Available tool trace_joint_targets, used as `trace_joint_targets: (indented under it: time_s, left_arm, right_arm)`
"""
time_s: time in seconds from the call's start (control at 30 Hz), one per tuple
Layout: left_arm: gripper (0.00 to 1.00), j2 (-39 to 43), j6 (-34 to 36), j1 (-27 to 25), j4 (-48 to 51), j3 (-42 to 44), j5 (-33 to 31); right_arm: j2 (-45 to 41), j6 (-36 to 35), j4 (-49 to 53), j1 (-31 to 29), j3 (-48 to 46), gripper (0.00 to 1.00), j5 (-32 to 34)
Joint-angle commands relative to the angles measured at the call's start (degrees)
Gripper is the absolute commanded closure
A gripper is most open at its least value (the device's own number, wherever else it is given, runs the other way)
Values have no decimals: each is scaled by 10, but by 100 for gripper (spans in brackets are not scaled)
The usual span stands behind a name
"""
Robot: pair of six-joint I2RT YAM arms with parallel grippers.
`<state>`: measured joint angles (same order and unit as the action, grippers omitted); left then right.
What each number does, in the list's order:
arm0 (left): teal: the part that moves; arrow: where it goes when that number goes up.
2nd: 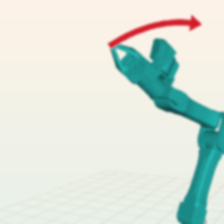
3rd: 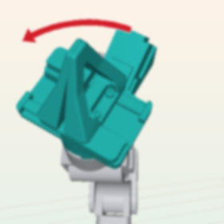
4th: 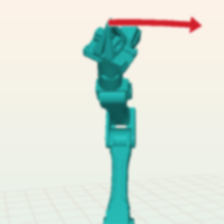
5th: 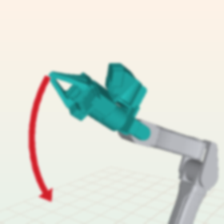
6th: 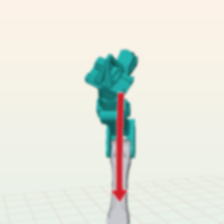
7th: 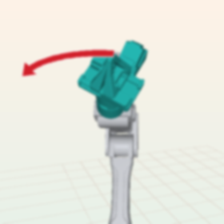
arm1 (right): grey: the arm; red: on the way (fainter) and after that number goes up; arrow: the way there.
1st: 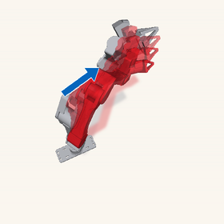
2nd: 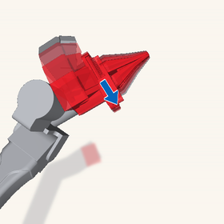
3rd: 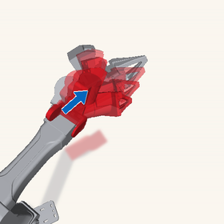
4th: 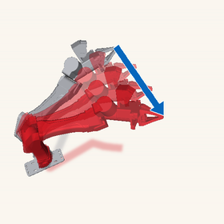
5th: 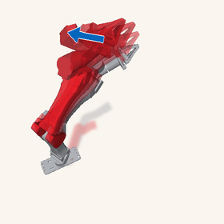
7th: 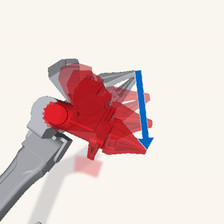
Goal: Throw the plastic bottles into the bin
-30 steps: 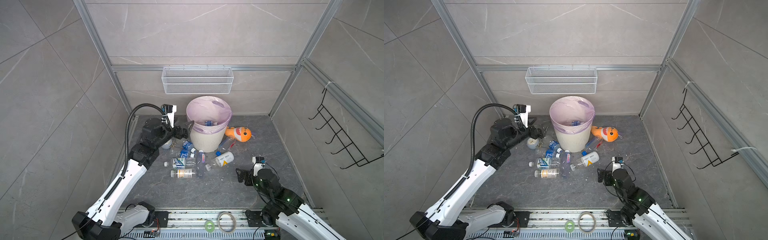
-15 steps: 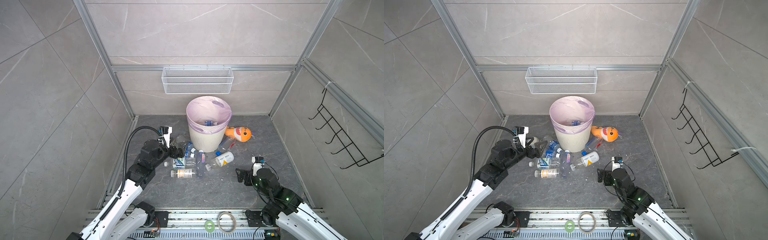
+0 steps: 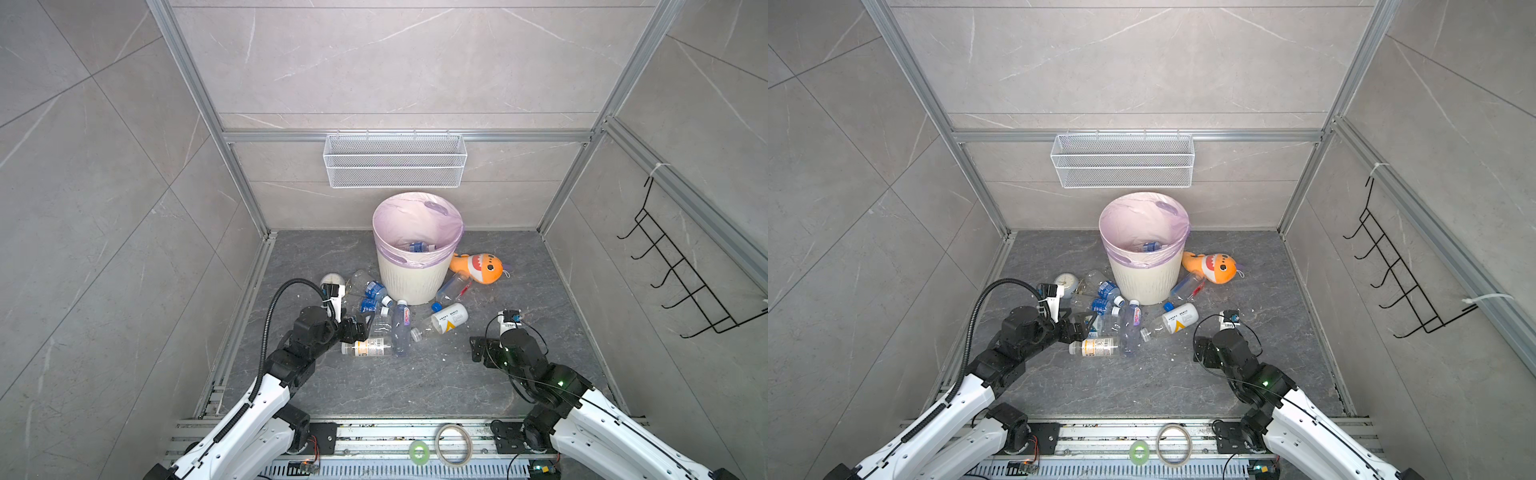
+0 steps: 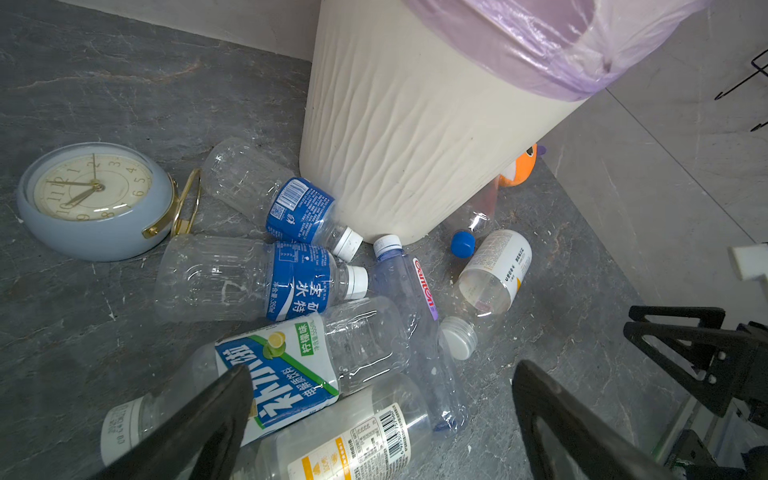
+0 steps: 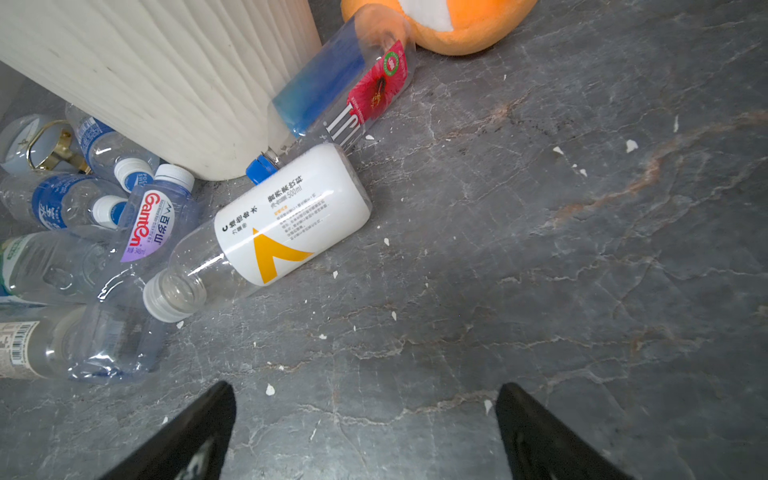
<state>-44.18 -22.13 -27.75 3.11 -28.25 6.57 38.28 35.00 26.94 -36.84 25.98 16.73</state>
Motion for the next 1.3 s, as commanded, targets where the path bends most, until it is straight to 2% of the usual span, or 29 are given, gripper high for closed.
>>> trace_joint_targets:
  time_s: [0.0,0.2,0.73,1.27]
  left_arm:
    - [1,11,0,-4,-36,19,-19]
    - [1,9,17,-8,-58,52,-23]
    - [1,-17,61,-16,-123,92,21]
    - [1,-53,56,-16,-148,92,33]
  right_arm:
    - [30,39,10,-3,30,1,8]
    - [95,87,31,-3,72,1,5]
    - [297,142,32,-5,201,1,-53]
    - [404,200,-13,-12,240,1,-86]
